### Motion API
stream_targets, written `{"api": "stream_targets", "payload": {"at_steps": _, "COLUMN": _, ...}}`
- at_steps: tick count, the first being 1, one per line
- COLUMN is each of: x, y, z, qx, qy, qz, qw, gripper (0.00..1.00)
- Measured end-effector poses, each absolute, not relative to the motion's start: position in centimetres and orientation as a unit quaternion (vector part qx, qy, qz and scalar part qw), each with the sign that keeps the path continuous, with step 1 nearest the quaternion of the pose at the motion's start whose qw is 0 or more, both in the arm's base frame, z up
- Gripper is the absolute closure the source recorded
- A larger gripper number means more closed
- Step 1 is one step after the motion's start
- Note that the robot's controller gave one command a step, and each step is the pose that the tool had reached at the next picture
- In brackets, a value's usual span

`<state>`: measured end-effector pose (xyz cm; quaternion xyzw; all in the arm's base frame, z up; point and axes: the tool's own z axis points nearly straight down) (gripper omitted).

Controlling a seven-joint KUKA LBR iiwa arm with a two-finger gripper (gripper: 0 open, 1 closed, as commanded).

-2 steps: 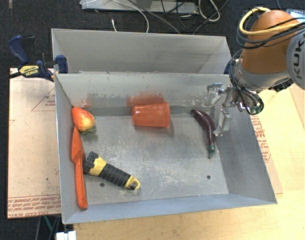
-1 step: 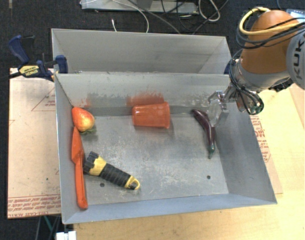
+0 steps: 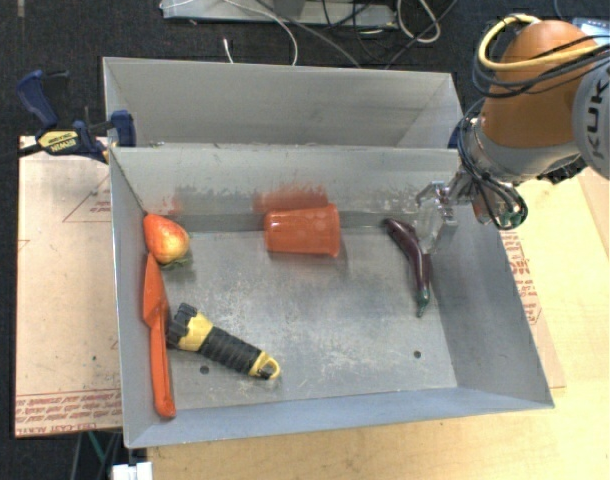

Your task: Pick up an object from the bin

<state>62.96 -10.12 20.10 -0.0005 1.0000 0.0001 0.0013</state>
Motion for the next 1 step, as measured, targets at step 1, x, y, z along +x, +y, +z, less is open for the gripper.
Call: {"api": "stream_targets", "payload": {"at_steps": 1, "x": 62.38, "y": -2.04, "z": 17.20, "qx": 0.047, "qy": 0.999, "qz": 0.003, "qw": 0.001, "gripper": 1.00}}
